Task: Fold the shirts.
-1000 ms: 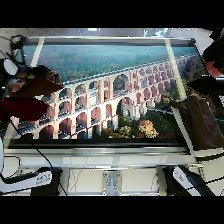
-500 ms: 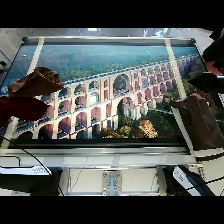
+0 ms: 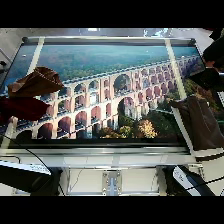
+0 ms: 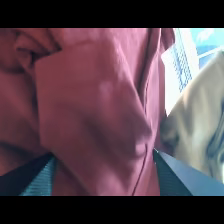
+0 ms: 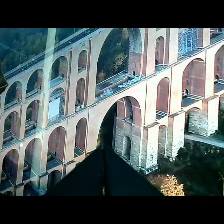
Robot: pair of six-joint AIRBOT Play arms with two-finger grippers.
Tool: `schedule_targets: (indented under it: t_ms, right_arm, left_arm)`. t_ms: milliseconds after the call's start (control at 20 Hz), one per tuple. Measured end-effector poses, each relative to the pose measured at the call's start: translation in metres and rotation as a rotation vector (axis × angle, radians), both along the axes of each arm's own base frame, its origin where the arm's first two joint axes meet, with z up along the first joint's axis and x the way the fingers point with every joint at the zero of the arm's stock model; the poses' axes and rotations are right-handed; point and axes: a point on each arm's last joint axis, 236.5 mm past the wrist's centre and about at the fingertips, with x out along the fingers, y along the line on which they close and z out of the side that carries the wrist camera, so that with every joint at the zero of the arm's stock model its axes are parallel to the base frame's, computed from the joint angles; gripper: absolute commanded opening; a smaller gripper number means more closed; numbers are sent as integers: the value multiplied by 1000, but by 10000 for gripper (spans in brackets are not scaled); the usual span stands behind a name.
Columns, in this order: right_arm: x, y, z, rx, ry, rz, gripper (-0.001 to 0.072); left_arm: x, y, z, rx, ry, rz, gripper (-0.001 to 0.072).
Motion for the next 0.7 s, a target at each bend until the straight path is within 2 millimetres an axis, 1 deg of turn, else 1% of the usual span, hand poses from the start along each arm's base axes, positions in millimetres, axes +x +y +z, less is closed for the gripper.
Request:
schedule_targets:
  t_ms: [50, 150, 250, 300, 400, 500, 600, 700]
  right_arm:
    - [1, 0, 1, 3, -4, -2, 14]
    - [2, 0, 2, 7, -9, -4, 14]
    - [3, 1, 4, 14, -17, -8, 14]
    - [4, 2, 6, 21, -24, -8, 14]
    - [5, 4, 10, 34, -34, -4, 14]
    - [5, 7, 18, 45, -55, 3, 14]
    - [4, 9, 29, 39, -79, 11, 14]
    - [2, 12, 45, 25, -110, 27, 14]
  left_arm:
    - [1, 2, -2, 2, -5, 4, 6]
    - [3, 3, -3, 9, -11, -4, 13]
    - [5, -1, 3, 13, -18, -31, 12]
    - [8, -5, 10, 11, -34, -44, 12]
    - [13, -15, 38, 18, -81, -87, 12]
    - [20, -29, 82, 40, -160, -133, 12]
    - [25, -51, 141, 78, -261, -193, 13]
    - [27, -86, 207, 127, -374, -276, 13]
